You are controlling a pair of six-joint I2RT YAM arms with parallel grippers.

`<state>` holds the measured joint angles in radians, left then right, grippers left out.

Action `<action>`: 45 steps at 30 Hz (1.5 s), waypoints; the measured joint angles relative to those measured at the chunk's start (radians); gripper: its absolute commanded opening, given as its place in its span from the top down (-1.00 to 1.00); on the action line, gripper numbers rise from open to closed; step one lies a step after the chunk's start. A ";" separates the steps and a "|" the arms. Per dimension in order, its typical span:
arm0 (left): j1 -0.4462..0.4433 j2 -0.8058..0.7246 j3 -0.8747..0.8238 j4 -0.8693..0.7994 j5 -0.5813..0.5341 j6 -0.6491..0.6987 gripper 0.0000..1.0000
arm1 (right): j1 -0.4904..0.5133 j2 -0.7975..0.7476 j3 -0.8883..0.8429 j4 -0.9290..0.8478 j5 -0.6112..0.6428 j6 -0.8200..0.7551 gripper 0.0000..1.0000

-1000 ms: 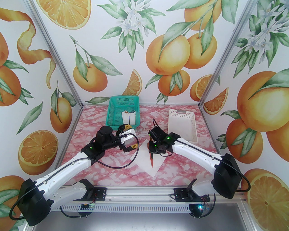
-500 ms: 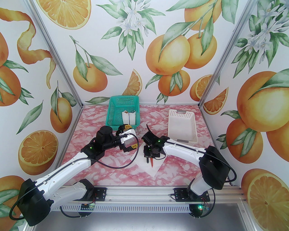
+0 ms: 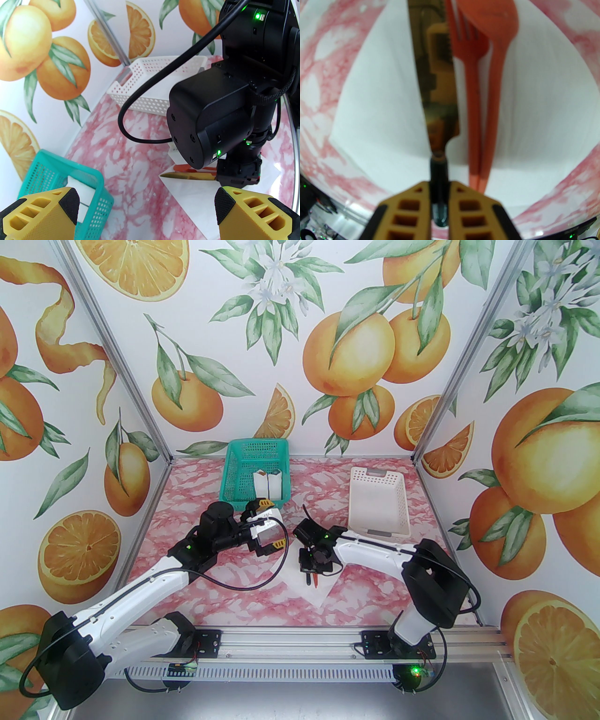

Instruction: Place the utensils on the paper napkin and roll it up

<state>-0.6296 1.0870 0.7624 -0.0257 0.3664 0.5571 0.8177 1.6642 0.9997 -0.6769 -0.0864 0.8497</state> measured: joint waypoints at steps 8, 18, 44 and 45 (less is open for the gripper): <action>0.000 0.000 0.000 -0.001 0.000 0.000 -1.00 | 0.000 0.026 0.000 0.000 0.000 0.000 0.67; 0.000 0.000 0.000 -0.001 0.000 0.001 -1.00 | 0.000 0.040 0.000 -0.002 0.000 0.000 0.66; 0.000 0.000 0.000 -0.001 0.000 0.003 -1.00 | 0.000 0.024 0.023 -0.076 0.012 -0.006 0.32; 0.000 0.000 0.000 -0.001 0.000 0.003 -1.00 | 0.000 0.014 0.024 -0.082 0.013 -0.008 0.30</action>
<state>-0.6296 1.0870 0.7624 -0.0265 0.3660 0.5602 0.8177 1.6783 1.0237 -0.7589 -0.0734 0.8413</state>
